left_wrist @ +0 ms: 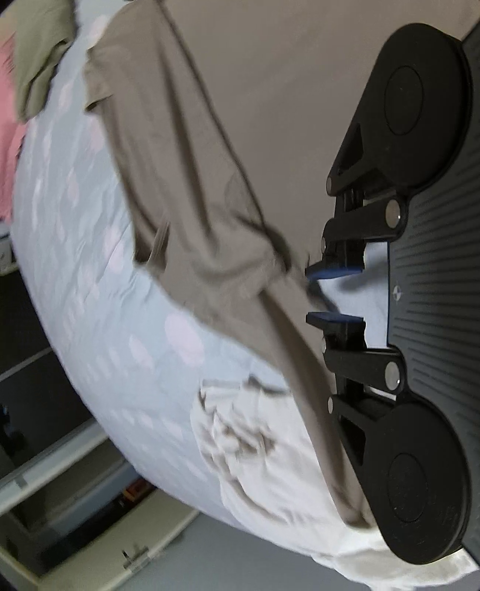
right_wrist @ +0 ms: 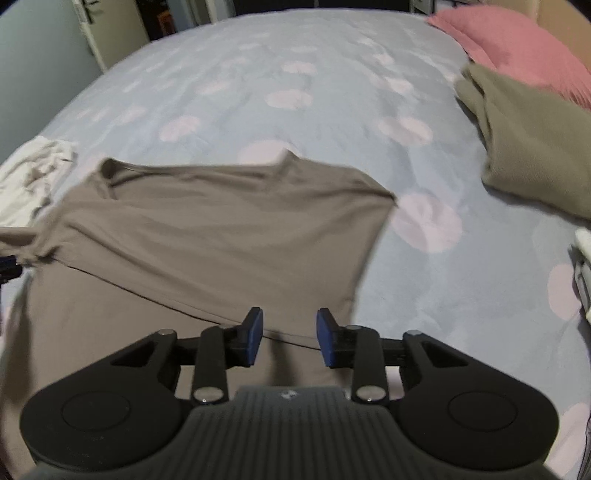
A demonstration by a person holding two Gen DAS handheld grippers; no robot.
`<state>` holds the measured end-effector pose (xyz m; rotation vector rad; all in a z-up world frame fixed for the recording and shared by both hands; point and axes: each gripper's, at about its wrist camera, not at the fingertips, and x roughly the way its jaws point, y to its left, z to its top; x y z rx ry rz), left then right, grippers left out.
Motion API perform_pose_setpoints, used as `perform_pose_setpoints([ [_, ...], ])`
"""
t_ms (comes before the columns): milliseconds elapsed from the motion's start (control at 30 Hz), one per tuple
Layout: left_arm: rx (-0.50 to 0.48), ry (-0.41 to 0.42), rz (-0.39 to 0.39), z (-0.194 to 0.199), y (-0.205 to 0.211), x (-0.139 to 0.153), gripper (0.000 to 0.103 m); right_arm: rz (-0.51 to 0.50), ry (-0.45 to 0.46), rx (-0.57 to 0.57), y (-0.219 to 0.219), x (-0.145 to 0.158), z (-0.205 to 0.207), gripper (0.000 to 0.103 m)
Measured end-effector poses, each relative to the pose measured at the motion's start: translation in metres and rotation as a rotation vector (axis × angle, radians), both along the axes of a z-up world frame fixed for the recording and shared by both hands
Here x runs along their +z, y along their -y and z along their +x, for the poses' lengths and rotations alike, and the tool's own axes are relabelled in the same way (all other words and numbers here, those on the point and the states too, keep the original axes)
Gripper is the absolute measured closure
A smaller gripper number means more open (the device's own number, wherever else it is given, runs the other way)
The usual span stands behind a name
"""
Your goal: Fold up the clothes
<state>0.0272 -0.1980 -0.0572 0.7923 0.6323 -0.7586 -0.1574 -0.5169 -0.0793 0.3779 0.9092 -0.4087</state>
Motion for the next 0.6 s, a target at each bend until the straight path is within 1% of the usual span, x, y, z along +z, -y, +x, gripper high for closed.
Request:
perform_pose_setpoints([
  [33,0.027,0.007,-0.013,0.004,-0.006,0.007,0.078,0.002,0.014,0.013,-0.006,0.005,0.002,0.066],
  [67,0.06,0.016,-0.027,0.009,-0.014,0.014,0.072,0.005,0.029,0.027,-0.012,0.01,0.002,0.064],
  [100,0.094,0.025,-0.042,0.014,-0.021,0.021,0.068,0.007,0.043,0.043,-0.019,0.016,0.003,0.061],
  [133,0.132,0.029,-0.057,0.019,-0.029,0.027,0.059,0.009,0.055,0.055,-0.026,0.019,0.003,0.06],
  [167,0.171,0.03,-0.072,0.025,-0.038,0.032,0.054,0.011,0.063,0.068,-0.033,0.022,0.003,0.057],
  [267,0.281,0.026,-0.106,0.04,-0.063,0.047,0.053,0.021,0.084,0.107,-0.053,0.03,0.005,0.052],
  [367,0.366,-0.008,-0.111,0.051,-0.085,0.048,0.05,0.031,0.104,0.136,-0.071,0.036,0.006,0.046],
  [433,0.397,-0.045,-0.115,0.055,-0.097,0.044,0.05,0.042,0.111,0.134,-0.08,0.035,0.006,0.046],
  [533,0.409,-0.103,-0.113,0.057,-0.107,0.029,0.05,0.08,0.114,0.133,-0.089,0.031,0.007,0.046],
  [600,0.416,-0.13,-0.118,0.06,-0.112,0.021,0.058,0.082,0.109,0.144,-0.092,0.029,0.009,0.046],
])
